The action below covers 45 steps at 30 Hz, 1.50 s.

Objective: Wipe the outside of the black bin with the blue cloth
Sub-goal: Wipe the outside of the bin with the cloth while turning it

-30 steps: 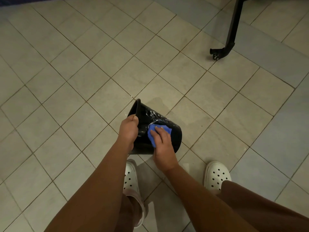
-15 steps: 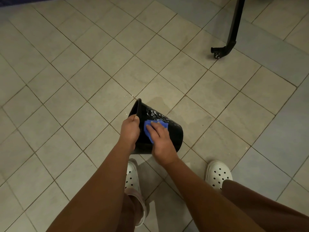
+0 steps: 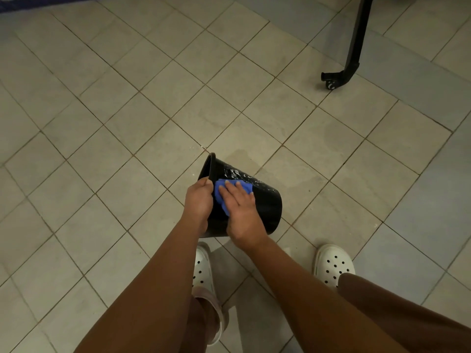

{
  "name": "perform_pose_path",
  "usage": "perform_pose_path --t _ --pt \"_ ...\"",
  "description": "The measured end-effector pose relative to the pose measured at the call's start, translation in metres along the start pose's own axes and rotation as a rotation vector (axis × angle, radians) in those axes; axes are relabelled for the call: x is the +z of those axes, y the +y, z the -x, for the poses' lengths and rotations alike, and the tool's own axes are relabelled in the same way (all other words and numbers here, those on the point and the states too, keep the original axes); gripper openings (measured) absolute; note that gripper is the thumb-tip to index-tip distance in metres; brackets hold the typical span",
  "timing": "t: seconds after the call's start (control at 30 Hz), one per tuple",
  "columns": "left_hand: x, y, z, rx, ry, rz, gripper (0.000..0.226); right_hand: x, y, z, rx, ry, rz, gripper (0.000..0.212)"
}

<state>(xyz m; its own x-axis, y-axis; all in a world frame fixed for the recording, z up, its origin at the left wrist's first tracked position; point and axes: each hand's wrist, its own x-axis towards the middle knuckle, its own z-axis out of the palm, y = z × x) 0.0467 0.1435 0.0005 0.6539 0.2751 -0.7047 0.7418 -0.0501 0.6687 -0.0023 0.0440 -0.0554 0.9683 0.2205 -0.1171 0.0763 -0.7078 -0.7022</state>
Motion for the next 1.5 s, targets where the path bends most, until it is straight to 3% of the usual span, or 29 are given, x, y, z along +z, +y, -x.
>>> perform_pose_path --t 0.13,0.4,0.53,0.63,0.73,0.9,1.17,1.4,1.5 --pt "0.004 0.001 0.001 -0.002 -0.002 0.003 0.032 -0.004 -0.001 0.004 0.215 0.03 0.009 0.077" --pt "0.004 -0.001 -0.003 0.019 0.015 0.011 0.028 0.018 -0.008 0.021 -0.06 0.078 -0.022 0.068" --pt "0.005 -0.002 0.0 0.002 0.005 0.035 0.028 0.0 -0.001 -0.001 0.069 0.012 -0.06 0.075" --pt "0.006 0.001 0.001 -0.006 0.013 0.013 0.03 0.0 0.002 0.01 0.219 0.076 -0.071 0.074" --pt "0.005 0.002 0.0 -0.005 0.019 -0.009 0.031 0.014 -0.006 0.022 0.2 0.116 -0.05 0.069" --pt "0.002 -0.001 -0.001 0.012 -0.006 -0.032 0.029 0.004 -0.014 0.0 0.124 0.015 -0.043 0.076" --pt "0.008 0.0 -0.002 -0.014 -0.073 -0.135 0.028 -0.003 -0.014 -0.004 0.318 0.01 0.033 0.08" --pt "0.003 0.0 -0.005 -0.015 0.009 -0.1 0.041 -0.002 -0.002 0.007 -0.038 -0.017 -0.078 0.068" --pt "0.001 0.0 -0.009 -0.008 0.059 -0.103 0.033 0.003 0.005 0.017 0.012 0.033 -0.096 0.065"
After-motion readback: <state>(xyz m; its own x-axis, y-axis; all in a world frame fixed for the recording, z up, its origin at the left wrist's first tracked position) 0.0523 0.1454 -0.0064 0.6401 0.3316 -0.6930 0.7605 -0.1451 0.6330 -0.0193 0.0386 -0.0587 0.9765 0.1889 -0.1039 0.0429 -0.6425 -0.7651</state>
